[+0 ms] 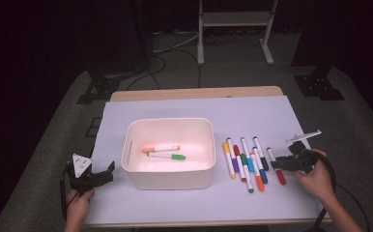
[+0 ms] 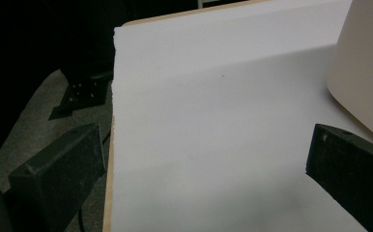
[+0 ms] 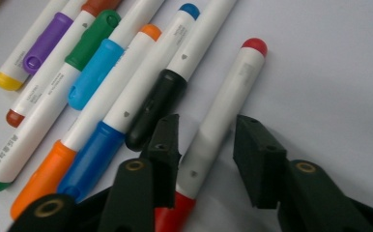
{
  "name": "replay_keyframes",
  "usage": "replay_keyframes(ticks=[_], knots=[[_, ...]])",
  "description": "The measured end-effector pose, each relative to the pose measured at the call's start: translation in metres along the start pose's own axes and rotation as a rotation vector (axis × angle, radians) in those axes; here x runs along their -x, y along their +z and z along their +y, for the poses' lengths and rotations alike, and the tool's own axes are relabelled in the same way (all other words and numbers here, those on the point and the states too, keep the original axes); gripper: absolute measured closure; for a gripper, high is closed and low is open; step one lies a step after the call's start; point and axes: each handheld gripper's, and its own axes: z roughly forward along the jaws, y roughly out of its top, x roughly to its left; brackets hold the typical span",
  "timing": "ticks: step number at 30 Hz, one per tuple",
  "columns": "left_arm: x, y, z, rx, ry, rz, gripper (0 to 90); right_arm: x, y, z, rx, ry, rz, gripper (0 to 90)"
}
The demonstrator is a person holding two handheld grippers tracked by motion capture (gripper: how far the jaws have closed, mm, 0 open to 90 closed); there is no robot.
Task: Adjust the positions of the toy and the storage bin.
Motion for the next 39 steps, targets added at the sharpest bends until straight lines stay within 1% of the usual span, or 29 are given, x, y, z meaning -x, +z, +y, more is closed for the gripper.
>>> replay_keyframes(ticks=[1, 6, 9, 13, 16, 17, 19, 22, 24, 28, 29, 31, 33, 36, 39], knots=[[0.0, 0.0, 0.0, 0.0, 0.002, 0.001, 0.0, 0.0, -0.001, -0.001, 0.004, 0.009, -0.006, 63.9], [0.0, 0.0, 0.0, 0.001, 0.002, 0.0, 0.0, -0.001, -0.001, -0.002, 0.003, 0.001, -0.043, 67.4], [0.0, 0.0, 0.0, 0.002, 0.001, -0.001, 0.0, -0.003, -0.001, -0.002, 0.002, -0.015, -0.084, 75.0], [0.0, 0.0, 0.0, 0.002, 0.0, -0.002, 0.0, -0.002, -0.001, -0.002, 0.002, 0.003, -0.078, 75.5], [0.0, 0.0, 0.0, 0.003, 0.0, -0.002, 0.0, -0.001, -0.001, -0.001, 0.001, 0.015, -0.082, 75.8], [0.0, 0.0, 0.0, 0.002, 0.0, -0.003, 0.0, -0.001, -0.002, -0.001, 0.001, 0.028, -0.083, 75.9], [0.0, 0.0, 0.0, 0.002, -0.001, -0.002, 0.0, 0.0, -0.004, -0.001, 0.007, 0.03, -0.085, 75.9], [0.0, 0.0, 0.0, 0.0, 0.001, -0.001, 0.0, 0.0, -0.009, -0.001, 0.021, 0.049, -0.053, 75.9], [0.0, 0.0, 0.0, 0.002, 0.001, 0.0, 0.0, -0.002, -0.015, 0.002, 0.035, 0.052, -0.016, 75.9], [0.0, 0.0, 0.0, 0.0, 0.002, 0.001, 0.0, -0.012, -0.028, 0.011, 0.067, 0.035, 0.047, 75.9], [0.0, 0.0, 0.0, 0.002, 0.001, 0.001, 0.0, -0.016, -0.031, 0.014, 0.075, 0.023, 0.063, 75.9], [0.0, 0.0, 0.0, 0.001, 0.002, 0.001, 0.0, -0.023, -0.037, 0.02, 0.088, 0.014, 0.096, 75.9], [0.0, 0.0, 0.0, 0.001, 0.001, 0.0, 0.0, -0.032, -0.043, 0.027, 0.097, -0.012, 0.117, 75.9], [0.0, 0.0, 0.0, 0.001, 0.0, 0.0, 0.0, -0.048, -0.053, 0.041, 0.113, -0.049, 0.161, 75.8], [0.0, 0.0, 0.0, 0.0, 0.0, 0.0, 0.0, -0.062, -0.059, 0.053, 0.123, -0.086, 0.196, 75.8]])
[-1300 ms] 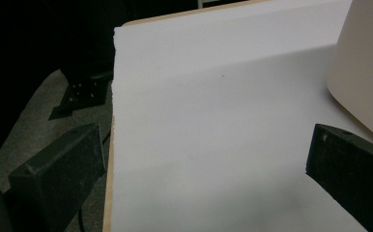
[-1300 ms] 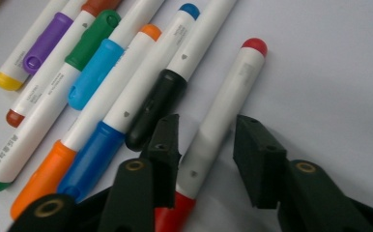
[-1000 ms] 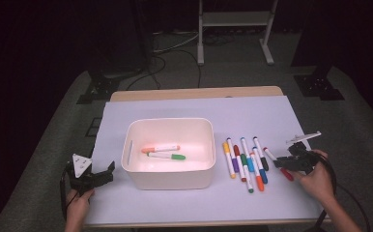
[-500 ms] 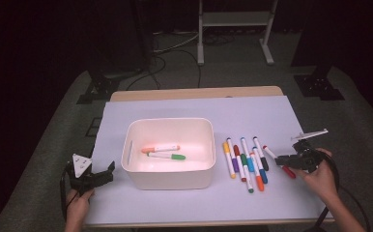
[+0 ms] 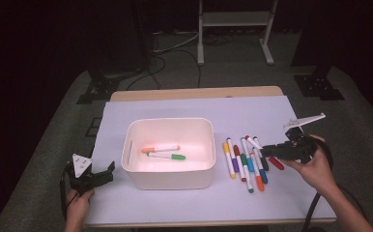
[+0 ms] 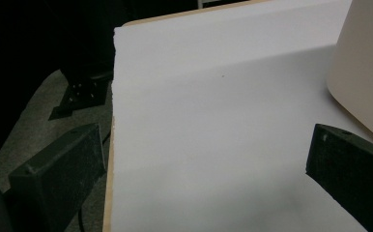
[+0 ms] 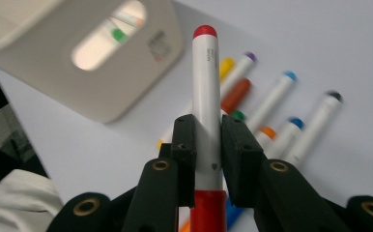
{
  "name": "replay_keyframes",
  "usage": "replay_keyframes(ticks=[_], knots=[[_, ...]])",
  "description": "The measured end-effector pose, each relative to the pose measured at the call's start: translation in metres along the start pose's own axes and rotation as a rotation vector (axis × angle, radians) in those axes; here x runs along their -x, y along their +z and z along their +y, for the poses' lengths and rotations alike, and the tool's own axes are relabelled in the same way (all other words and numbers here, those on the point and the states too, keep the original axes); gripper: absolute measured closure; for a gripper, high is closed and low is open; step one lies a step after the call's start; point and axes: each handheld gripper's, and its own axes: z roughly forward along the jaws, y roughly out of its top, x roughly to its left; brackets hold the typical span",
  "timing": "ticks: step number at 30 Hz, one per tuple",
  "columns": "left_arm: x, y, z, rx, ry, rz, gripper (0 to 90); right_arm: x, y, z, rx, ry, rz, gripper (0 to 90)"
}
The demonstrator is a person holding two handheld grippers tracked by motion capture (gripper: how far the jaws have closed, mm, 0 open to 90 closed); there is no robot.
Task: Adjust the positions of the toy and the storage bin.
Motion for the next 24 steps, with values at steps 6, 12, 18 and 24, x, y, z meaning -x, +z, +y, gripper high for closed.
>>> replay_keyframes(ticks=[6, 12, 18, 24], knots=[[0.0, 0.0, 0.0, -0.001, -0.001, -0.001, 0.0, -0.031, 0.0, 0.03, 0.01, -0.082, 0.07, 75.8], [-0.001, 0.0, 0.0, 0.0, -0.001, -0.003, 0.0, -0.061, 0.005, 0.059, 0.009, -0.161, 0.133, 75.8], [-0.001, 0.0, 0.0, 0.0, 0.0, -0.005, 0.0, -0.085, 0.012, 0.082, -0.008, -0.215, 0.172, 75.9], [-0.001, 0.0, 0.0, -0.002, -0.001, -0.007, 0.0, -0.106, 0.023, 0.099, -0.03, -0.269, 0.211, 75.8]])
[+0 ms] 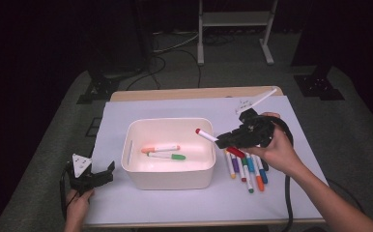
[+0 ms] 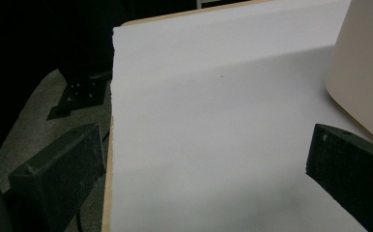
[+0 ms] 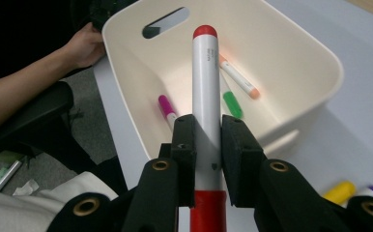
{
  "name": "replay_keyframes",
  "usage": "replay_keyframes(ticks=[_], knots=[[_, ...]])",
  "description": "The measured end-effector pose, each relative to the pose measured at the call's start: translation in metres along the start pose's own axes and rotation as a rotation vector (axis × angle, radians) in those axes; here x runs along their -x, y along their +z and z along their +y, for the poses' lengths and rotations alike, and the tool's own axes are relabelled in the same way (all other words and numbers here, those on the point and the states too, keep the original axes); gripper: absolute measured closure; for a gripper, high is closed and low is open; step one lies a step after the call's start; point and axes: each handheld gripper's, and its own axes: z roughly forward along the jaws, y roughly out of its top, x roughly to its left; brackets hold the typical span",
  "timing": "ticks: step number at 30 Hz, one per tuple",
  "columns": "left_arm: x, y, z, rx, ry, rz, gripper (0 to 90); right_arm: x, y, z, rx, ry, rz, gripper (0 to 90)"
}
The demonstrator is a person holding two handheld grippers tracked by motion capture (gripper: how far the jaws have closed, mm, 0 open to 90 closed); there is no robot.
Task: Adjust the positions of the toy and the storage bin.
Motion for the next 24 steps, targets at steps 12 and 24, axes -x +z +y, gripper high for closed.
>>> replay_keyframes(ticks=[12, 24], knots=[[0.0, 0.0, 0.0, -0.003, 0.001, -0.002, 0.0, -0.023, 0.037, 0.035, -0.044, -0.081, 0.085, 75.8], [0.0, 0.0, 0.0, -0.003, -0.001, -0.003, 0.0, -0.032, 0.074, 0.054, -0.088, -0.121, 0.139, 75.8]])
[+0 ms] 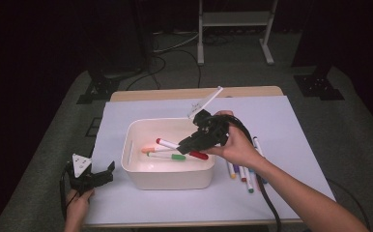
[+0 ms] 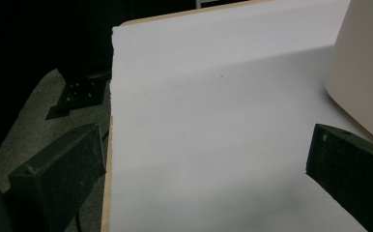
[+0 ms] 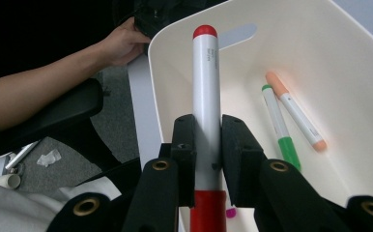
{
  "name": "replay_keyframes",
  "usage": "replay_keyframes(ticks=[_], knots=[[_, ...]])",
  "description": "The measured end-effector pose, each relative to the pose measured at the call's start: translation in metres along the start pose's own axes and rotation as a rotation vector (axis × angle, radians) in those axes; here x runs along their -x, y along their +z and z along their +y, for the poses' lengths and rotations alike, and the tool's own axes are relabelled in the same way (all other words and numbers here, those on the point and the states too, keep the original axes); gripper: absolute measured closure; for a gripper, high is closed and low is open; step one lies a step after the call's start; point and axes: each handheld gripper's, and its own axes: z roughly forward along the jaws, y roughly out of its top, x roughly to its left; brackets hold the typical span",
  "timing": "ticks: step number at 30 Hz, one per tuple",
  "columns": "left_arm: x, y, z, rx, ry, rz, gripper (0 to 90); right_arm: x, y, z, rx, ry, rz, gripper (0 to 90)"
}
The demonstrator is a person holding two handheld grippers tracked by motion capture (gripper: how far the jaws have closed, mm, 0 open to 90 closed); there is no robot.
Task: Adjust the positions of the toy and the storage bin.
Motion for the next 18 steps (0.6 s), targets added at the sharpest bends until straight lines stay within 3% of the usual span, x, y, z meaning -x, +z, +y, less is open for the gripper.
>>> replay_keyframes(ticks=[18], knots=[[0.0, 0.0, 0.0, 0.007, -0.004, -0.005, 0.0, 0.006, 0.066, 0.016, -0.099, -0.043, 0.067, 75.8]])
